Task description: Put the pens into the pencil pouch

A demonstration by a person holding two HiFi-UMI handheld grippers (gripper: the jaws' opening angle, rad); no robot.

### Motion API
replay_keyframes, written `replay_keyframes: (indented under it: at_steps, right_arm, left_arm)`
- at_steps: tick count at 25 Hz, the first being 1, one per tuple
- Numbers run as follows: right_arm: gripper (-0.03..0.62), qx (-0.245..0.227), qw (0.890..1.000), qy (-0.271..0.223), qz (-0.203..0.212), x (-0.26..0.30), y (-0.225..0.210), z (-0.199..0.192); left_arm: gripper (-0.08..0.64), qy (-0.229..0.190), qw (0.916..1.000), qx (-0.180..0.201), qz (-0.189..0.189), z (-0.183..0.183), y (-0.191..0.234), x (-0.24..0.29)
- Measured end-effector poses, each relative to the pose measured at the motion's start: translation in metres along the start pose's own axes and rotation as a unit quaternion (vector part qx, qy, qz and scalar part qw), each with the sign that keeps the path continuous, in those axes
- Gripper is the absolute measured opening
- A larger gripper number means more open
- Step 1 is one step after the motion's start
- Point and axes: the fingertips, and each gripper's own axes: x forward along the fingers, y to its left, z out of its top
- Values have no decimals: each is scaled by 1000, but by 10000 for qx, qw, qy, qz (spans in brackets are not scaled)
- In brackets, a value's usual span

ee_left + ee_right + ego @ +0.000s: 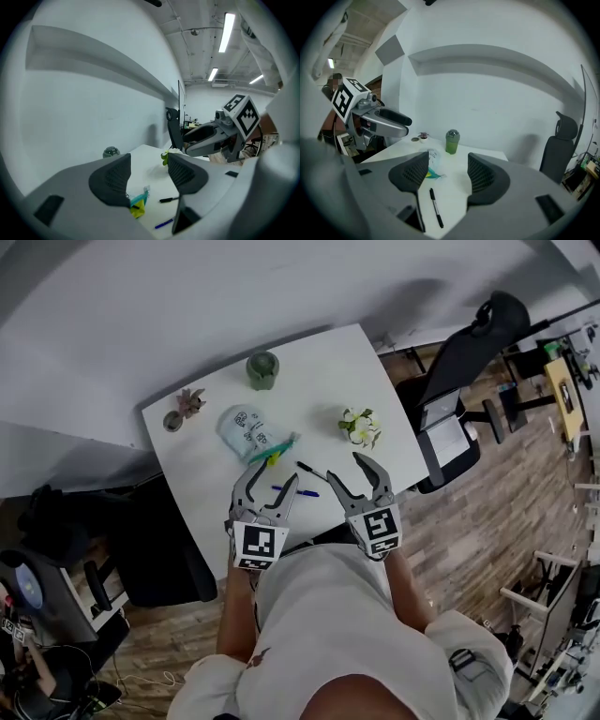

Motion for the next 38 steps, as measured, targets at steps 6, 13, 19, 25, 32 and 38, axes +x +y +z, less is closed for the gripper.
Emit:
replay_keyframes:
  at_steps: [6, 13, 19, 25, 32, 38]
  right_arm:
    - [232, 209, 9986, 315, 370, 3, -2, -36]
    - [213, 70, 9948, 787, 641, 1, -2, -84]
    - [190, -209, 9882, 1268, 835, 6, 2, -129]
    - [176, -368, 9777, 1780, 1052, 16, 8, -174]
    - [153, -488, 9676, 2079, 1351, 32, 17, -203]
    - [121, -521, 9585, 2363, 1508, 39, 25, -225]
  left_arm:
    - [227, 433, 9982, 3, -405, -32, -34, 18]
    - [210, 751, 9943, -87, -748, -60, -65, 38]
    - [199, 1039, 9892, -12, -1032, -86, -86, 55]
    - [178, 1288, 9857, -104, -1083, -107, -93, 70]
    - [163, 1572, 9809, -173, -1128, -130, -93, 81]
    - [163, 1706, 9785, -250, -1136, -142, -93, 86]
